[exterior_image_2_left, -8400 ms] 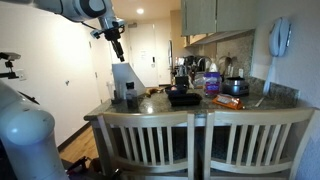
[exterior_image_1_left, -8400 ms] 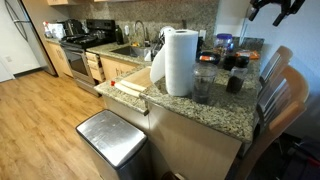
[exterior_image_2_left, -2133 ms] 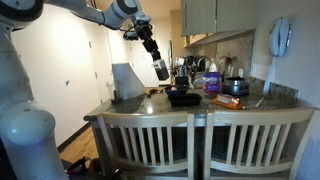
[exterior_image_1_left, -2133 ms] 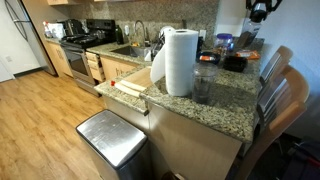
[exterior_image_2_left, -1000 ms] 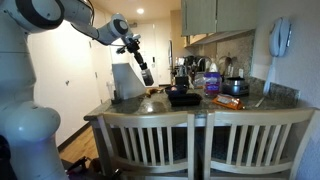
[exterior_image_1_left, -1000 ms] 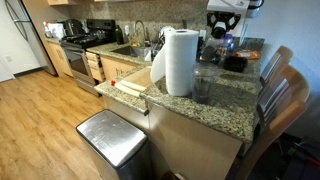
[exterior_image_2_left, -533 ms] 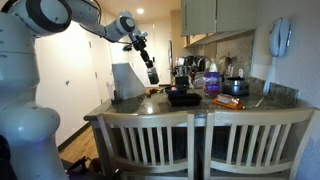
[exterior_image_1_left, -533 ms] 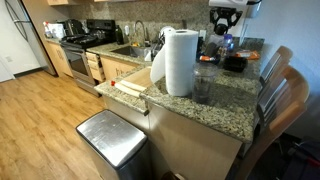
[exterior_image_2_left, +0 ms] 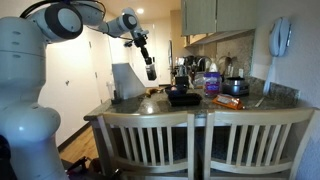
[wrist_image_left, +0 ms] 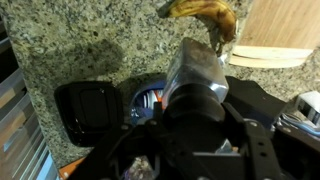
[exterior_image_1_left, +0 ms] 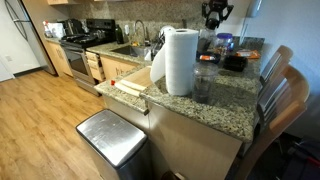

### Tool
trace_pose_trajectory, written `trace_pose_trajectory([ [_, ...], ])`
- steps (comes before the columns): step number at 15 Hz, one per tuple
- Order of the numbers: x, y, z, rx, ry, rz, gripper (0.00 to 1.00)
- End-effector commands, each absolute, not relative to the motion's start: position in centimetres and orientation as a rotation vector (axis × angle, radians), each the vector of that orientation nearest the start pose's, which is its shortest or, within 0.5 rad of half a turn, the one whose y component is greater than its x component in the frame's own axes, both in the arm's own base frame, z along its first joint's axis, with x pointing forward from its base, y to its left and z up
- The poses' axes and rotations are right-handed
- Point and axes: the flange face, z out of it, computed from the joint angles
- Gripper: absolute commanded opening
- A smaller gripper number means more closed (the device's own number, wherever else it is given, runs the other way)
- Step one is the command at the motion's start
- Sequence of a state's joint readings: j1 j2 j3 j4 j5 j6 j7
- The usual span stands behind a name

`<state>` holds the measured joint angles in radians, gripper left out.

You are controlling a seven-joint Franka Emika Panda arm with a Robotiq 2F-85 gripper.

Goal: Move the pepper shaker forward

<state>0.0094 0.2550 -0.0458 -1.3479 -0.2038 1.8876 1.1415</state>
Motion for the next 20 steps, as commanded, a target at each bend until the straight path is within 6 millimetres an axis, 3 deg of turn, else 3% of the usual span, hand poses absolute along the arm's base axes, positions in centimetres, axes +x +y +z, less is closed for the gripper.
trace_pose_trajectory([
  [1, 66.7, -3.7, 66.6, -2.530, 1.764, -0.675, 0.33],
  [4, 67.1, -4.5, 68.5, -2.483, 1.861, -0.718, 0.33],
  [6, 67.1, -5.1, 67.9, -2.502, 1.904, -0.650, 0.33],
  [9, 68.0, -5.8, 65.4, -2.543, 1.907, -0.554, 0.33],
  [16, 70.5, -7.1, 57.5, -2.593, 1.941, -0.396, 0.33],
  [20, 71.1, -7.3, 54.6, -2.627, 1.943, -0.329, 0.33],
])
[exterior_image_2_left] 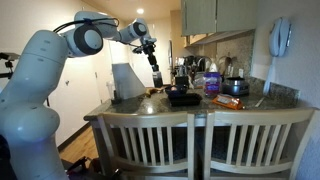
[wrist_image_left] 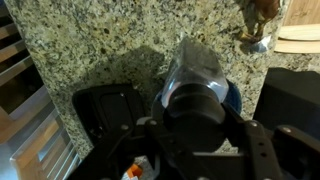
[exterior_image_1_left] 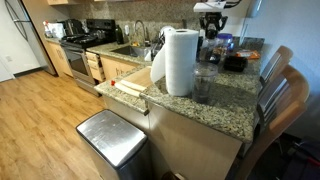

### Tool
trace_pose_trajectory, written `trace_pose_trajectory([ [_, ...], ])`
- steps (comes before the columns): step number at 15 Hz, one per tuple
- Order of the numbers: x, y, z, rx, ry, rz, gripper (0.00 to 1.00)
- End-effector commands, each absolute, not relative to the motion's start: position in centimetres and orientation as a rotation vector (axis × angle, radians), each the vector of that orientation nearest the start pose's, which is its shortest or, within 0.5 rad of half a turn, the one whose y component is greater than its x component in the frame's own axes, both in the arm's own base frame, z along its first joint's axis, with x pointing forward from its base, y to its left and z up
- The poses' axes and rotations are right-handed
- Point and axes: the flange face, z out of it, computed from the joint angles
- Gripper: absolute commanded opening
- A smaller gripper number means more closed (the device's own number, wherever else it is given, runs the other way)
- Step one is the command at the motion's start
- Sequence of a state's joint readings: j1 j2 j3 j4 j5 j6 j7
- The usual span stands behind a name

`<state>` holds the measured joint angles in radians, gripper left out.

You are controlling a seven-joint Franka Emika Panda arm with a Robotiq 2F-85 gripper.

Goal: Move the pepper shaker forward

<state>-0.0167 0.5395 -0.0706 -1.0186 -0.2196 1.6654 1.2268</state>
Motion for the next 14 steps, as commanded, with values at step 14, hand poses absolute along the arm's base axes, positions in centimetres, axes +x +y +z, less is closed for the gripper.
trace_pose_trajectory([
  [14, 70.8, -7.1, 50.0, -2.709, 1.921, -0.167, 0.33],
])
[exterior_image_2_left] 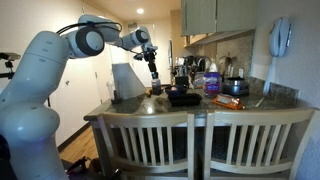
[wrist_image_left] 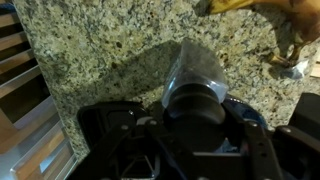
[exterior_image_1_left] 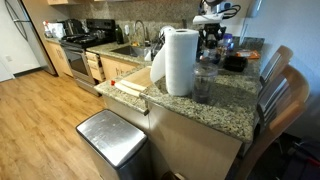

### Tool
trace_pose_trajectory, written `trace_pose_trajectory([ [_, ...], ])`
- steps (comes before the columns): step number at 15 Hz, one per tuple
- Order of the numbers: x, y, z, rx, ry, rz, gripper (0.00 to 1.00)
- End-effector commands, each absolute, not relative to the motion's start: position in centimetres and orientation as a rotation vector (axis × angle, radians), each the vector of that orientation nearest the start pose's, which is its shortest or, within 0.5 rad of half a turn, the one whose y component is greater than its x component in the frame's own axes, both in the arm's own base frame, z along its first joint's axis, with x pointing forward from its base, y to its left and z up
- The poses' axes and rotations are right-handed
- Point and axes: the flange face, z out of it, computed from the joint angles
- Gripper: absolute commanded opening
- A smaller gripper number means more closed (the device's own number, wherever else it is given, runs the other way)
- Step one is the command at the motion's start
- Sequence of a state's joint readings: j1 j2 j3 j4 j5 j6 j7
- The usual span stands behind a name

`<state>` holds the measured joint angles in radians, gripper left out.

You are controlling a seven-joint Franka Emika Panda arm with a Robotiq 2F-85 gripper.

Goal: Move the pepper shaker forward

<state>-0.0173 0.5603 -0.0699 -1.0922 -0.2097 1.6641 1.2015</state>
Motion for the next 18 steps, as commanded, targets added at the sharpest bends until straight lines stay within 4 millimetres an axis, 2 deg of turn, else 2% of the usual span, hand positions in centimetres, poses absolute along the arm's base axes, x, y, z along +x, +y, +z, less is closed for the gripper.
trace_pose_trajectory([
  [1, 70.8, -7.1, 49.7, -2.714, 1.920, -0.159, 0.33],
  [3, 70.7, -7.0, 49.2, -2.717, 1.928, -0.151, 0.33],
  [4, 70.6, -7.0, 49.2, -2.715, 1.940, -0.150, 0.83],
  [5, 70.5, -7.1, 49.4, -2.714, 1.940, -0.167, 0.84],
  [7, 70.4, -7.1, 49.8, -2.704, 1.939, -0.192, 0.97],
  [8, 70.3, -7.1, 50.1, -2.702, 1.938, -0.201, 1.00],
  [10, 70.2, -6.9, 50.7, -2.700, 1.936, -0.225, 1.00],
  [11, 69.9, -6.8, 51.6, -2.694, 1.927, -0.255, 1.00],
  [12, 69.5, -6.6, 53.3, -2.679, 1.923, -0.308, 1.00],
  [14, 68.2, -6.2, 57.8, -2.620, 1.914, -0.504, 1.00],
  [17, 65.3, -5.6, 65.7, -2.510, 1.922, -0.798, 1.00],
  [18, 63.4, -5.3, 67.7, -2.582, 1.918, -0.735, 1.00],
])
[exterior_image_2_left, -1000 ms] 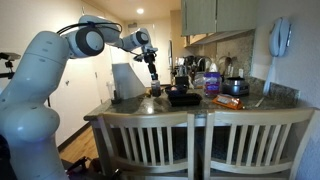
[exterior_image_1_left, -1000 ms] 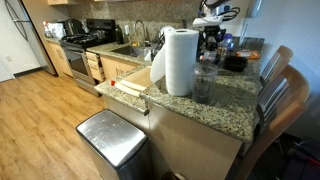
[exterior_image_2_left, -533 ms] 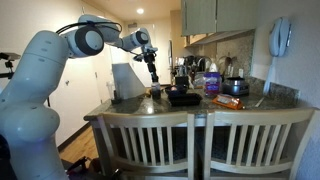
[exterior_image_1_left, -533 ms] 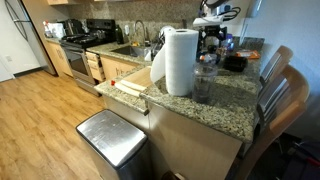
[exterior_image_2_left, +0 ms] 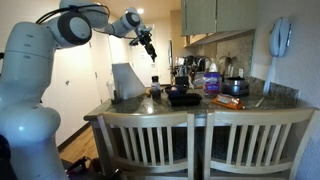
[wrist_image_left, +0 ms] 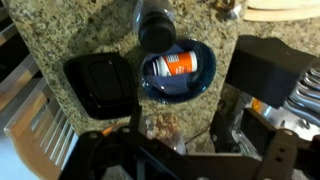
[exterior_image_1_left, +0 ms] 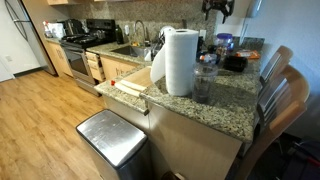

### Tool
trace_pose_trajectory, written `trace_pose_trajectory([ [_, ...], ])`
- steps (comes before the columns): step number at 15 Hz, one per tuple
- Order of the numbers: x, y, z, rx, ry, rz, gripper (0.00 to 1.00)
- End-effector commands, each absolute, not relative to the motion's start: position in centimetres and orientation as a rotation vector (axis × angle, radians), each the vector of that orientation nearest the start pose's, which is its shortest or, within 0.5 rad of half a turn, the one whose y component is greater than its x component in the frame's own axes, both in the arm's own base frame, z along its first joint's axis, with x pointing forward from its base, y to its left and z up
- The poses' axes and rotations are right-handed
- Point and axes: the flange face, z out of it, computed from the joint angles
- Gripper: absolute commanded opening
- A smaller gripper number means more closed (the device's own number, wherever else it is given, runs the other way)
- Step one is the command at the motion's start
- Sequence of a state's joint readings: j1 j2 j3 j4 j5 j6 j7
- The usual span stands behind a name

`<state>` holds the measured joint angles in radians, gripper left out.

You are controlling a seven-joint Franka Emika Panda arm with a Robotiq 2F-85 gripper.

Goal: Move the pepper shaker forward

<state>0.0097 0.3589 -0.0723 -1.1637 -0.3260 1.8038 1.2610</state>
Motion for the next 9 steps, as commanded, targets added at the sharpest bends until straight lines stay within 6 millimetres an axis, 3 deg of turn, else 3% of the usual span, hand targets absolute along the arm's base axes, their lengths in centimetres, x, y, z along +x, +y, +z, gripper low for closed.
trace_pose_trajectory([
  [1, 61.1, -4.6, 69.6, -2.691, 1.788, -0.574, 1.00],
  [5, 52.3, -3.9, 77.1, -2.785, 1.542, -0.364, 1.00],
  [9, 45.2, -3.6, 80.3, -2.893, 1.335, -0.103, 1.00],
])
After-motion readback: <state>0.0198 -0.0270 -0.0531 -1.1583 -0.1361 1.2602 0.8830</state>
